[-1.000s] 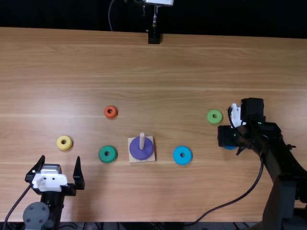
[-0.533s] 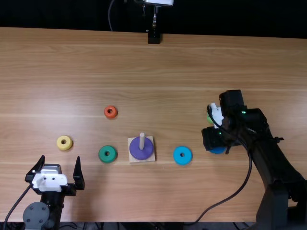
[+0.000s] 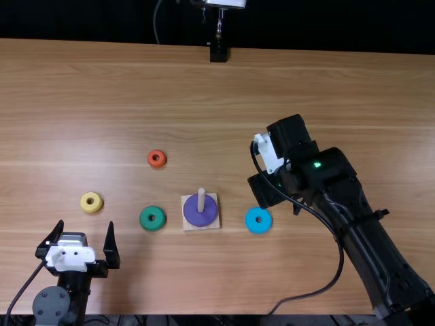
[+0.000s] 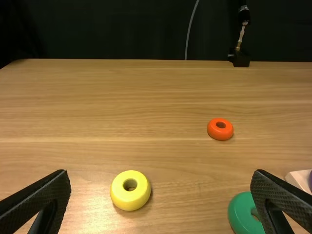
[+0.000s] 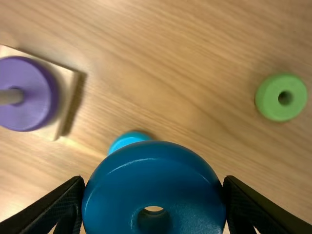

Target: Build the Hanoi tower: stack the rings onto the peg from bottom to top in this color order: purple, dark blue, light blue, dark green, light green, yellow, orange.

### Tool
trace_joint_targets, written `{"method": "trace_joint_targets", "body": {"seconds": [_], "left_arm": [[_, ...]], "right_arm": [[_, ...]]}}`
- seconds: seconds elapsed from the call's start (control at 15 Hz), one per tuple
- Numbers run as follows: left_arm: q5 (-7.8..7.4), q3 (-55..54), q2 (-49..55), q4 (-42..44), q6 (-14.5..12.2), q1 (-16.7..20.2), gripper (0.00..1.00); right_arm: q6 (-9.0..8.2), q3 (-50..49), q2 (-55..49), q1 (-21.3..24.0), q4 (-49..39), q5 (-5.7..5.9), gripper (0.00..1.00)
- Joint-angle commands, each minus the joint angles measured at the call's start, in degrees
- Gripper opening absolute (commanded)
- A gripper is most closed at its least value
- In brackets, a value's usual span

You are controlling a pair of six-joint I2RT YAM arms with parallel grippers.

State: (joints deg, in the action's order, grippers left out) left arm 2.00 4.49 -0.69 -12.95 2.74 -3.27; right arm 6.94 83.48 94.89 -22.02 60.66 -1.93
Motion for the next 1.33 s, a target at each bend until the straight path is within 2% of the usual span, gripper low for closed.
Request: {"method": "trace_joint_targets", "body": {"seconds": [0.0,0.27,0.47,0.53,0.6,0.67,0.93,1.27], "left_arm": [[0.21,-2.8,0.7,-1.0,-0.8,0.5,1.0],[0.21,-2.8,0.7,-1.0,-0.8,0.5,1.0],[0.21,-2.8,0.7,-0.9,-0.8,0.5,1.0],[0.21,-2.8,0.7,-1.0,-0.8,0.5,1.0],[0.21,-2.8,0.7,-0.9,-0.8,0.5,1.0],[0.21,-2.8,0.7,-1.0,-0.8,0.5,1.0],[0.21,-2.8,0.7,-1.0,-0.8,0.5,1.0],[0.21,-2.8,0.7,-1.0,-0.8,0.5,1.0]], "right_arm": [[-0.3,4.4,-1.2,-2.3,0.9,-0.39,0.0],[-0.4,10.0,-1.2,-9.0,5.3,-0.6,0.0],[-0.4,13.4,-1.0,-12.0,5.3,-0.91,0.0],[-1.35,14.5,-0.9,-13.0,5.3,-0.91,0.0],[-3.78,15.7,-0.8,-13.9,5.2,-0.91,0.0],[-5.04,17.0,-0.8,-14.5,5.2,-0.91,0.0],[-5.57,20.0,-0.6,-18.8,4.6,-0.91,0.0],[-5.57,20.7,2.9,-19.5,4.4,-0.91,0.0]]}}
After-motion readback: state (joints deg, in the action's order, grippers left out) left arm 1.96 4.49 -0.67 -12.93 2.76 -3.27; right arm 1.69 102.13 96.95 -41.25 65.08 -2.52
